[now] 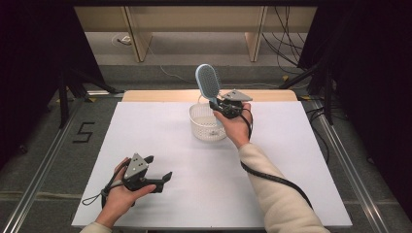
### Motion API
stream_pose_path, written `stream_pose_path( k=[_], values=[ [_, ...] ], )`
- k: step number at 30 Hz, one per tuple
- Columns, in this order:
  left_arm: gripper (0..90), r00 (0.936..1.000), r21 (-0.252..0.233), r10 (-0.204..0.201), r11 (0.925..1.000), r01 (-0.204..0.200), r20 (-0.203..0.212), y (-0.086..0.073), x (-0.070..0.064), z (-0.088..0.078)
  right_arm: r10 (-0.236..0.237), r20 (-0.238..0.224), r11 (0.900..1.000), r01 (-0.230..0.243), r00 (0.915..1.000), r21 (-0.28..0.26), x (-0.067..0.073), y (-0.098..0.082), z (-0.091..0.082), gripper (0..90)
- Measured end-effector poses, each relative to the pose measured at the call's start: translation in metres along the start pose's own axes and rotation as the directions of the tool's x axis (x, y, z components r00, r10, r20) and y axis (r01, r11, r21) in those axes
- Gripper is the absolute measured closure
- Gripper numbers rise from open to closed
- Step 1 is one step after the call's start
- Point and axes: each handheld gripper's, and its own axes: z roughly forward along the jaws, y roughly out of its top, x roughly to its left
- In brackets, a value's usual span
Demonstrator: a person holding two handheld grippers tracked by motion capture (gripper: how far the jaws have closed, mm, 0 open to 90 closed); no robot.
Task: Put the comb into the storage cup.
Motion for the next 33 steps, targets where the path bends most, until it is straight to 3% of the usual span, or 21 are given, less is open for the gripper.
stream_pose_path(
  k=[17, 21, 24, 26, 33],
  values=[
    [10.2, 1.0, 0.001, 0.002, 1.0, -0.002, 0.001, 0.0, 0.0, 0.0, -0.005, -0.014, 1.0, 0.005, 0.9999, 0.015, 0.0, -0.005, -0.001, 69.0],
    [10.2, 1.0, 0.001, 0.001, 1.0, -0.001, 0.001, 0.0, 0.0, 0.0, -0.005, -0.018, 0.999, 0.006, 0.9998, 0.041, 0.003, -0.008, -0.004, 59.1],
    [10.2, 1.0, 0.002, 0.001, 1.0, -0.001, 0.001, 0.0, 0.0, 0.0, -0.024, -0.027, 0.996, 0.026, 0.9993, 0.088, 0.006, -0.013, -0.009, 49.4],
    [10.2, 1.0, 0.001, 0.001, 1.0, -0.001, 0.003, 0.0, 0.0, 0.0, -0.017, -0.04, 0.996, 0.021, 0.9991, 0.088, 0.007, -0.016, -0.013, 45.4],
    [10.3, 1.0, 0.002, 0.001, 1.0, -0.001, 0.003, 0.0, -0.001, 0.001, -0.028, -0.027, 0.995, 0.03, 0.9992, 0.098, 0.0, -0.02, -0.025, 41.5]
  ],
)
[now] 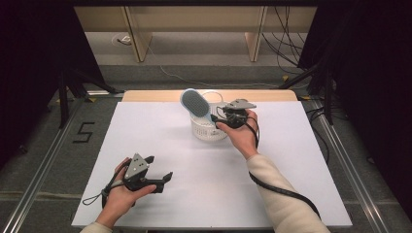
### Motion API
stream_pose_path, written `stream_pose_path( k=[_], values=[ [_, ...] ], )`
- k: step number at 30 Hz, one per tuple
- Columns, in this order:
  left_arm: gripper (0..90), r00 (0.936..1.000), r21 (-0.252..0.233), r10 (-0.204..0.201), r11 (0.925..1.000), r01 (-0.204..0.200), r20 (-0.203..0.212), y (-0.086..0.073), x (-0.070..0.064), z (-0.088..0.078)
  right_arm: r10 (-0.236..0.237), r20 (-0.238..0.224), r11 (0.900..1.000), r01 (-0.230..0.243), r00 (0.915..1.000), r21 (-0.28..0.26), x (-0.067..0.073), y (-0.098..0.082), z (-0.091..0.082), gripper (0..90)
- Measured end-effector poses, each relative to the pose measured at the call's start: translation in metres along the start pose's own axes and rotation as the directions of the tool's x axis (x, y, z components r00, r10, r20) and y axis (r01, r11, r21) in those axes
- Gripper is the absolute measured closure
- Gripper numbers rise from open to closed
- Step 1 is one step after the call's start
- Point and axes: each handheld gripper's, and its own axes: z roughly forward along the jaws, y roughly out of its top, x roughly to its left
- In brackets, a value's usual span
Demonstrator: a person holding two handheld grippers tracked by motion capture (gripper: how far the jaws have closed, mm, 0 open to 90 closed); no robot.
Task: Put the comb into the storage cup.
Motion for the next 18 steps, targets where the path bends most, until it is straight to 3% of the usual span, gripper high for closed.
stream_pose_path(
  k=[9, 18],
  values=[
    [10.6, 1.0, 0.002, 0.0, 1.0, 0.0, -0.001, 0.0, 0.0, 0.0, -0.017, -0.016, 1.0, 0.016, 0.9997, -0.011, -0.003, 0.001, -0.006, 39.8],
    [11.0, 1.0, 0.004, 0.001, 1.0, -0.001, -0.001, 0.0, 0.0, 0.0, -0.025, -0.071, 0.999, 0.024, 0.9972, -0.021, -0.011, 0.006, -0.014, 33.8]
  ],
)
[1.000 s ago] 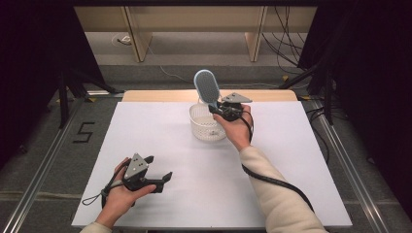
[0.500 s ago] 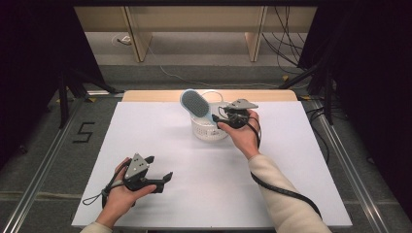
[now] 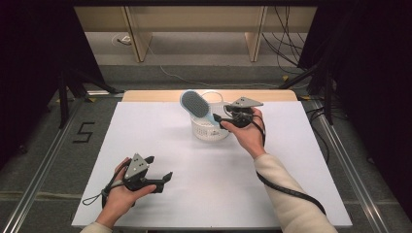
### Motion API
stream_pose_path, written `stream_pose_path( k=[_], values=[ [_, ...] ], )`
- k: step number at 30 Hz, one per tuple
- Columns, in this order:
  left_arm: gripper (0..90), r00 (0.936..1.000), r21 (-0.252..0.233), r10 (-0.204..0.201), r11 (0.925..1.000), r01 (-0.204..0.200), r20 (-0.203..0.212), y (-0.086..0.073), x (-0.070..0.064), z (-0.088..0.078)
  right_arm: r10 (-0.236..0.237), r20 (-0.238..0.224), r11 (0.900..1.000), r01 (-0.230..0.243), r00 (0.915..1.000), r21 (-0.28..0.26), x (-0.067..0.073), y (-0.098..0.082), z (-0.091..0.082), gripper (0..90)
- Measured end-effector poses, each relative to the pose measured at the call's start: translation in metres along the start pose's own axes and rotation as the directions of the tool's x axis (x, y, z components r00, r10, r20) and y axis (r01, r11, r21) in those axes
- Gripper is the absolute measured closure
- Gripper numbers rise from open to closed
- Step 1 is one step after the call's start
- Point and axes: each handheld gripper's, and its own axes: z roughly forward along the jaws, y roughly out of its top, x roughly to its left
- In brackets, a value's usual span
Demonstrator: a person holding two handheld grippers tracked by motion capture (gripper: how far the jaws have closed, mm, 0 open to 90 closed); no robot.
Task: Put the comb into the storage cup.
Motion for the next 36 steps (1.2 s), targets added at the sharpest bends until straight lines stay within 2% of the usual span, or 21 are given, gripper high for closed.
stream_pose_path(
  k=[7, 14, 17, 30, 36],
  values=[
    [11.0, 1.0, 0.001, 0.001, 1.0, -0.001, 0.001, 0.0, 0.0, 0.0, -0.03, -0.011, 0.999, 0.031, 0.9995, 0.038, -0.004, 0.0, -0.009, 30.5],
    [10.9, 1.0, 0.001, 0.0, 1.0, 0.0, 0.002, 0.0, -0.001, 0.0, -0.035, -0.04, 0.998, 0.037, 0.9986, 0.045, -0.007, 0.0, -0.017, 26.9],
    [11.0, 1.0, 0.001, 0.001, 1.0, -0.001, 0.002, 0.0, -0.001, 0.0, -0.055, -0.045, 0.997, 0.057, 0.9975, 0.057, -0.008, -0.002, -0.021, 26.1],
    [11.0, 1.0, 0.002, 0.0, 1.0, 0.0, 0.001, 0.0, -0.001, 0.001, -0.036, -0.066, 0.998, 0.04, 0.9971, 0.049, -0.01, -0.017, -0.035, 25.3],
    [11.0, 1.0, 0.001, -0.001, 1.0, 0.001, 0.0, 0.0, -0.001, 0.001, -0.03, -0.096, 0.999, 0.033, 0.995, 0.037, -0.01, -0.023, -0.041, 23.7]
  ],
)
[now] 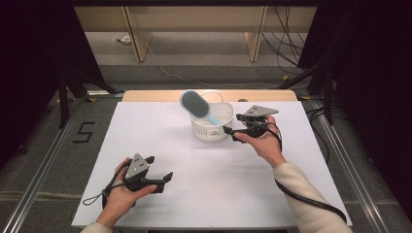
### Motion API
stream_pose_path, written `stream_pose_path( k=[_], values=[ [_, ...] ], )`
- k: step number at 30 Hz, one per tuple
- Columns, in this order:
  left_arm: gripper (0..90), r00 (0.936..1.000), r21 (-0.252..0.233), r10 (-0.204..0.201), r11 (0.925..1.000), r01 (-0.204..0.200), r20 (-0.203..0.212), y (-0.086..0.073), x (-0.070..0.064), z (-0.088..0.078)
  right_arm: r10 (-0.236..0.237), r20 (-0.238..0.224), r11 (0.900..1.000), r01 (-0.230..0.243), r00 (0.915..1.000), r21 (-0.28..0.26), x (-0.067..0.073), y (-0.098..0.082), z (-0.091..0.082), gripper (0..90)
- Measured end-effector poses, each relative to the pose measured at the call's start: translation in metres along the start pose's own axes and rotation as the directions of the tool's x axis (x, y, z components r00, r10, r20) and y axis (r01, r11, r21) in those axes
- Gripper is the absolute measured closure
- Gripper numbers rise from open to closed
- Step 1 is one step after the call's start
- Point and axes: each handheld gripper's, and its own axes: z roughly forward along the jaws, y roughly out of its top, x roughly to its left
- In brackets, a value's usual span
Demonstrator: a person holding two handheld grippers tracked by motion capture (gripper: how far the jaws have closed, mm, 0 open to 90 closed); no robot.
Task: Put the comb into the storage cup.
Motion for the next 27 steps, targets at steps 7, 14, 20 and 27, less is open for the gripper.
stream_pose_path(
  k=[7, 14, 20, 27],
  values=[
    [11.0, 1.0, 0.001, 0.002, 1.0, -0.002, 0.0, 0.0, 0.0, 0.0, -0.01, 0.0, 1.0, 0.01, 1.0, 0.006, 0.001, -0.005, -0.007, 23.1],
    [11.0, 1.0, 0.001, 0.002, 1.0, -0.002, 0.0, 0.0, 0.0, 0.0, -0.012, -0.004, 1.0, 0.012, 0.9999, 0.011, 0.002, -0.009, -0.012, 22.9],
    [11.0, 1.0, 0.0, 0.002, 1.0, -0.002, -0.001, 0.0, 0.0, 0.0, -0.013, -0.017, 1.0, 0.014, 0.9998, 0.017, 0.004, -0.013, -0.016, 22.7],
    [11.0, 1.0, 0.001, 0.004, 1.0, -0.004, -0.002, 0.0, 0.0, 0.0, -0.016, -0.02, 1.0, 0.016, 0.9997, 0.019, 0.006, -0.017, -0.021, 22.6]
  ],
)
